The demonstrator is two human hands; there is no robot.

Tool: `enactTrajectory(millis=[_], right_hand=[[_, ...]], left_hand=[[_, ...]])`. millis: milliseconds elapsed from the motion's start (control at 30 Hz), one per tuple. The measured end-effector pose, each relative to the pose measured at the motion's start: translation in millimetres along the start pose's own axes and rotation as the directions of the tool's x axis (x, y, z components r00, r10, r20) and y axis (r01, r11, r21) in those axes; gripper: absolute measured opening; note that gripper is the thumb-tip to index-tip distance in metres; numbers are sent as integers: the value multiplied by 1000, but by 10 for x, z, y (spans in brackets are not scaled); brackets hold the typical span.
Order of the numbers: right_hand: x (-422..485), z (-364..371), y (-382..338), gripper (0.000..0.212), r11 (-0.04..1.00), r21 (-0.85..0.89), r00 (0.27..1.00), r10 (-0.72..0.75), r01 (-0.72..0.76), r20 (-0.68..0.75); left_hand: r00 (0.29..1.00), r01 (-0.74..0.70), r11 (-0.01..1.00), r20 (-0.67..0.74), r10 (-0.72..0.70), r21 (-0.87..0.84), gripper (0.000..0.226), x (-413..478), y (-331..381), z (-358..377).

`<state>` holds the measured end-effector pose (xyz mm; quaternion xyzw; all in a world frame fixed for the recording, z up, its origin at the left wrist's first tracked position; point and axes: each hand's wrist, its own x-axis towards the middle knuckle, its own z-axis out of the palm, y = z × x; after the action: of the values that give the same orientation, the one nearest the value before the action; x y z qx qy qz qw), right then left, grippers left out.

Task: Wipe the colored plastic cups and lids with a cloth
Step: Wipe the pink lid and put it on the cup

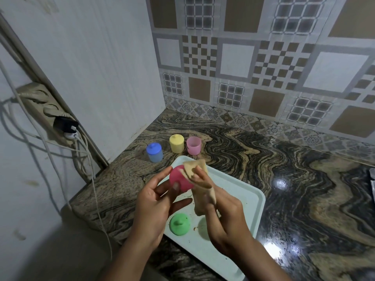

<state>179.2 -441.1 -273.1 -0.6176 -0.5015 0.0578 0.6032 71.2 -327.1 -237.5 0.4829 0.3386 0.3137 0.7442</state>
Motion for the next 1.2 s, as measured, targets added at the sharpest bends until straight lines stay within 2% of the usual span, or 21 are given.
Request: enactTrajectory(millis=[100,367,400,467,533,600,700,800,933,1033,1100,1200], right_hand=[[-28,42,73,43,991,-65,991,-112,117,79],[179,-10,305,41,977,-180,993,-114,114,11],[206,-20,340,40,980,-185,997,-81,79,-3],[232,-45,341,30,988,-130,995,74,-82,-67],[235,-55,259,32,960,73,956,277,-270,-97],[176,-31,177,41,881,307,919,392,-360,-50],[38,68,136,54,864,323,913,408,-387,2],[-79,151,185,54,861,297,904,428,-413,16],[-122,147,169,52,840,321,890,456,-437,20],[-128,134,210,49,829,288,871,490,-479,36],[-140,139,268,44,848,211,872,485,-486,62],[-139,153,425,25,917,-44,913,399,-397,83]], left_hand=[[999,22,999,38,-23,41,44,2,7,-23],[989,21,992,140,-38,124,42,-15,-25,-73],[989,24,993,145,-41,116,42,-10,-30,-76],[990,30,996,137,-41,80,42,7,-34,-83],[993,26,999,117,-31,43,41,35,-22,-92],[995,-3,998,101,-3,58,41,73,-25,-102],[998,-53,984,47,46,172,39,138,-103,-114],[998,-60,961,30,54,271,35,154,-214,-100],[991,-132,866,33,132,481,34,192,-368,-144],[967,-215,725,36,253,654,24,277,-474,-199],[942,-269,645,57,330,715,19,313,-522,-214],[937,-278,601,73,343,749,18,387,-543,-222]])
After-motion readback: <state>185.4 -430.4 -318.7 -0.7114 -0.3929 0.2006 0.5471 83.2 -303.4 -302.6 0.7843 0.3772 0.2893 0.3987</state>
